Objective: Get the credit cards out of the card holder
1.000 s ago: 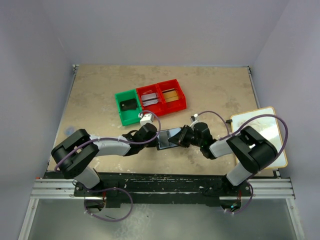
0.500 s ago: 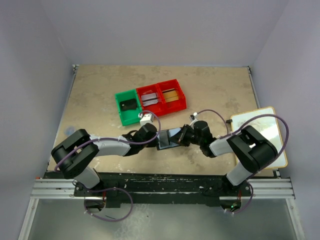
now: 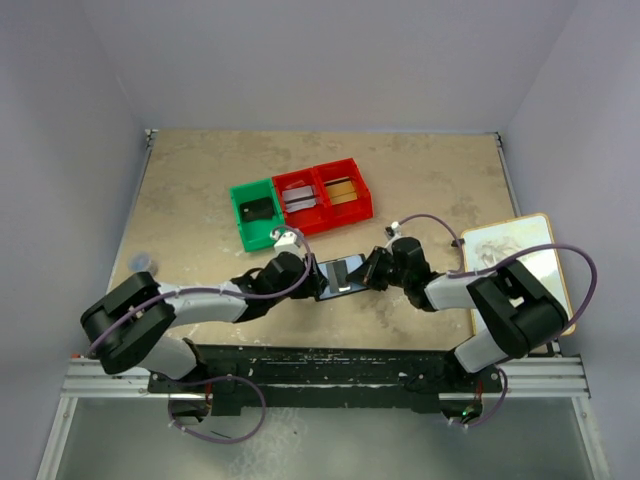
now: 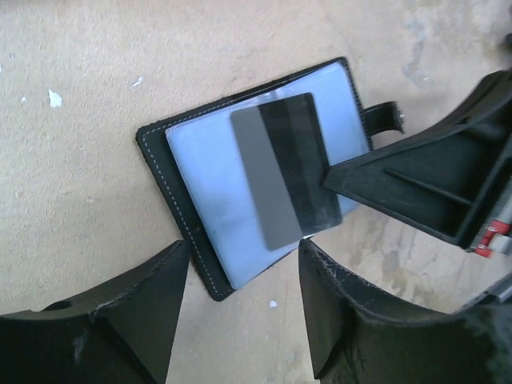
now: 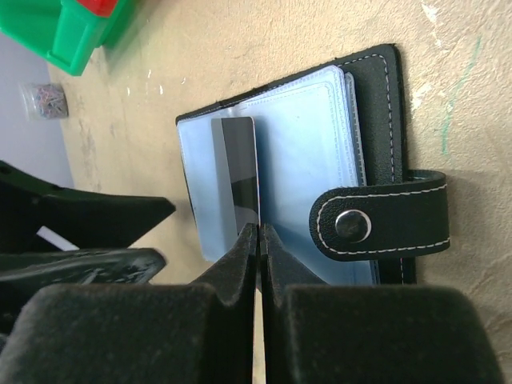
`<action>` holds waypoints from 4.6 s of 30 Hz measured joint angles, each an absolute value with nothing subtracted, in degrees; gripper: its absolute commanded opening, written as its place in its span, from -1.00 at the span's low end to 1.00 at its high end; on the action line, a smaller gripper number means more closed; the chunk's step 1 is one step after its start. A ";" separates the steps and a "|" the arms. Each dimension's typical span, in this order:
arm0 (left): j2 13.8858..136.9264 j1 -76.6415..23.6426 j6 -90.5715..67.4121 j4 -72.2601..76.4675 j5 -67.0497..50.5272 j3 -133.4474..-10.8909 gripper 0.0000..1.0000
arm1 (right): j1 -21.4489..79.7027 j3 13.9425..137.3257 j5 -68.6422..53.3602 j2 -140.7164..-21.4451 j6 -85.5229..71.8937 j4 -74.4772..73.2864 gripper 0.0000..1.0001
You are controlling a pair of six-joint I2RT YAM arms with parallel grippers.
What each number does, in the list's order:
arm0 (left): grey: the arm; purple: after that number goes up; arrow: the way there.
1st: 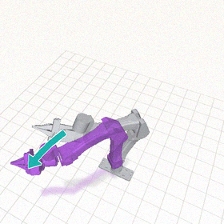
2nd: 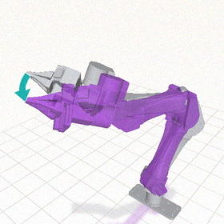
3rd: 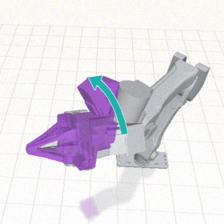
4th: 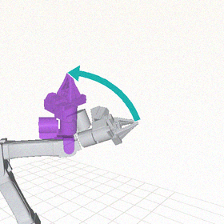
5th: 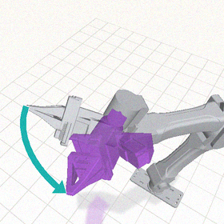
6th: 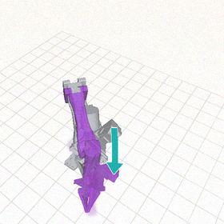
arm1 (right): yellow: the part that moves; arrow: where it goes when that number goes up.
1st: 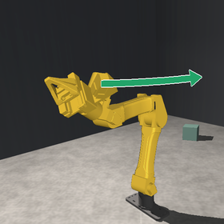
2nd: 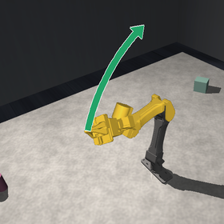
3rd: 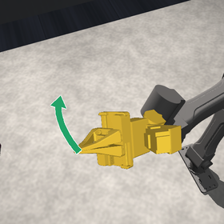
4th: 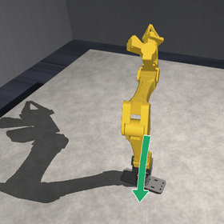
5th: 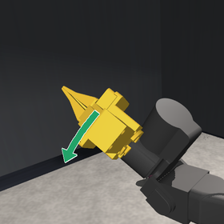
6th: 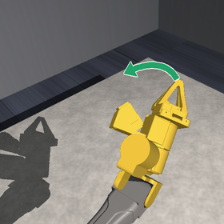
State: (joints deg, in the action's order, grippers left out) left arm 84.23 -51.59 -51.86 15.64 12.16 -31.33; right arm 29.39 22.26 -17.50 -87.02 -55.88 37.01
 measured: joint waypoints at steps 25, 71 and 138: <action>93.19 -51.66 -54.85 16.88 8.71 -37.98 -0.35 | 29.12 21.28 -18.59 -89.58 -57.08 41.60 -0.73; 95.85 -53.71 -56.62 20.67 14.04 -37.60 -0.53 | 28.82 19.90 -22.63 -92.29 -60.05 49.56 -0.66; 82.19 -54.13 -55.90 8.73 18.70 -32.38 -0.03 | 28.49 23.27 -15.18 -78.43 -52.47 31.97 -1.00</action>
